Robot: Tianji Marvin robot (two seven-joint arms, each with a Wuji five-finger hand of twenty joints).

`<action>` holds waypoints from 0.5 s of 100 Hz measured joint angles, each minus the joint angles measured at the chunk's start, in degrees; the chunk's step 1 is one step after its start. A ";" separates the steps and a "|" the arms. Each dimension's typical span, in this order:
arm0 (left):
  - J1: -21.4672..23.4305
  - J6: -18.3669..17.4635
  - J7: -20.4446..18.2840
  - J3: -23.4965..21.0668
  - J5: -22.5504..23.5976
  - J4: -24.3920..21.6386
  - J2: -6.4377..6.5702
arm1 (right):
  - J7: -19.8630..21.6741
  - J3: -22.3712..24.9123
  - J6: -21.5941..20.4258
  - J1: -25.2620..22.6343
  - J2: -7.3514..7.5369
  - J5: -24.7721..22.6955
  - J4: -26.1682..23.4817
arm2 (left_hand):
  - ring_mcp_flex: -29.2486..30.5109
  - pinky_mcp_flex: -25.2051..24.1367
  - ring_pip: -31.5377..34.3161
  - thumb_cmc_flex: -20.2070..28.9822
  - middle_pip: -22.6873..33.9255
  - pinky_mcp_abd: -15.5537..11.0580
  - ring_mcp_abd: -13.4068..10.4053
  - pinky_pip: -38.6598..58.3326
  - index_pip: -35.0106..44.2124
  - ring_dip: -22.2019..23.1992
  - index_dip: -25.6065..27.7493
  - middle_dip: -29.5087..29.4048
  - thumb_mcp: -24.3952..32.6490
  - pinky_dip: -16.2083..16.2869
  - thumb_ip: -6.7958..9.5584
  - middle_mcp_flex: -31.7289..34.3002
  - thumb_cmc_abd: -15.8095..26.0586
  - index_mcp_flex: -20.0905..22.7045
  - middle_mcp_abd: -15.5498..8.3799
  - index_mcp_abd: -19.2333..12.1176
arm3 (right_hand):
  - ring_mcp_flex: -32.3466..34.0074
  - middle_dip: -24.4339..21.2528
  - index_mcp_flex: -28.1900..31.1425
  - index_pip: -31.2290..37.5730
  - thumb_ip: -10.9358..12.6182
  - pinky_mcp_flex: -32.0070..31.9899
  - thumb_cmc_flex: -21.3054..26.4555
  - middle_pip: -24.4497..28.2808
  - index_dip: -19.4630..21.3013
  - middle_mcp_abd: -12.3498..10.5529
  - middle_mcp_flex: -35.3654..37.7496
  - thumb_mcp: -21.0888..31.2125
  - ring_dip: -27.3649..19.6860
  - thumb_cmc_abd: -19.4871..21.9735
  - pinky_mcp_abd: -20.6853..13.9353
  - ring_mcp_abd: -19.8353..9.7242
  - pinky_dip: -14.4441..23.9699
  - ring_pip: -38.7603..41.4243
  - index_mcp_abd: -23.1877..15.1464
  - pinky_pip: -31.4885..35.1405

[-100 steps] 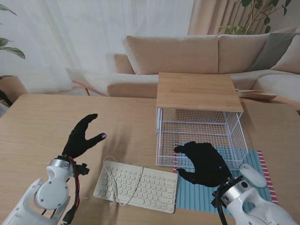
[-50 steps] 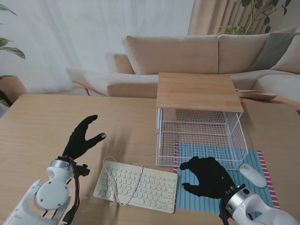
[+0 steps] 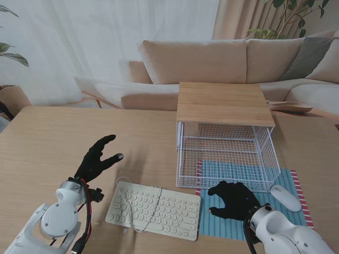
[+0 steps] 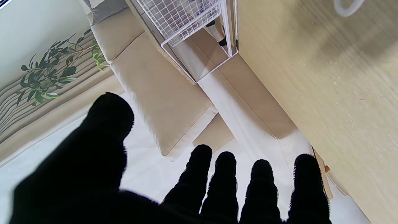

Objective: Unroll the mouse pad and set up the keyboard and mouse from the tabletop organizer

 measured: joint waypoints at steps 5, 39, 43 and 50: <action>0.00 0.14 -0.21 0.05 -0.05 0.00 0.03 | 0.43 -0.57 0.87 0.93 0.11 0.01 0.99 | 0.00 0.00 0.00 0.02 0.16 0.01 0.00 0.00 -0.42 -0.01 -0.01 0.00 -0.01 0.02 0.00 0.00 0.01 0.02 0.03 0.01 | -0.68 -0.02 -0.63 -0.44 0.00 -0.13 0.00 -0.28 0.00 0.00 -0.42 0.00 -0.33 0.03 -0.21 -0.31 0.00 -0.64 0.00 -0.49; 0.02 1.01 -0.84 0.16 -0.31 0.00 0.11 | 2.19 -3.09 2.03 6.70 0.53 0.00 6.79 | 0.00 0.00 0.00 0.70 0.49 0.02 0.07 0.00 -0.64 -0.02 -0.54 0.05 -0.19 0.13 0.00 0.00 0.47 0.03 0.56 0.02 | -2.05 -0.22 -1.35 -0.12 0.01 -0.50 1.16 -0.44 0.00 -0.60 -1.00 -0.02 -0.57 0.08 -2.99 -2.37 0.00 -0.54 0.00 -0.96; 0.02 1.04 -0.85 0.18 -0.31 0.00 0.12 | 2.34 -3.61 2.15 7.57 0.59 0.02 7.59 | 0.00 0.00 0.00 0.70 0.49 0.02 0.07 0.00 -0.66 -0.02 -0.55 0.05 -0.19 0.13 0.00 0.00 0.47 0.03 0.56 0.02 | -2.05 -0.29 -1.36 -0.12 0.00 -0.31 1.16 -0.44 0.00 -0.60 -1.02 -0.02 -0.66 0.10 -3.67 -2.38 -0.02 -0.54 0.00 -0.41; 0.02 1.05 -0.85 0.21 -0.31 0.00 0.12 | 2.30 -4.77 2.81 9.30 0.68 0.32 9.24 | 0.00 0.00 0.00 0.70 0.49 0.02 0.07 -0.01 -1.10 -0.03 -0.56 0.05 -0.59 0.14 0.00 0.00 0.47 0.03 0.56 0.02 | -2.05 -0.38 -1.44 -0.10 0.01 -0.26 1.16 -1.07 0.00 -0.63 -1.66 -0.02 -1.02 0.21 -4.25 -3.06 -0.07 -0.65 0.00 -0.29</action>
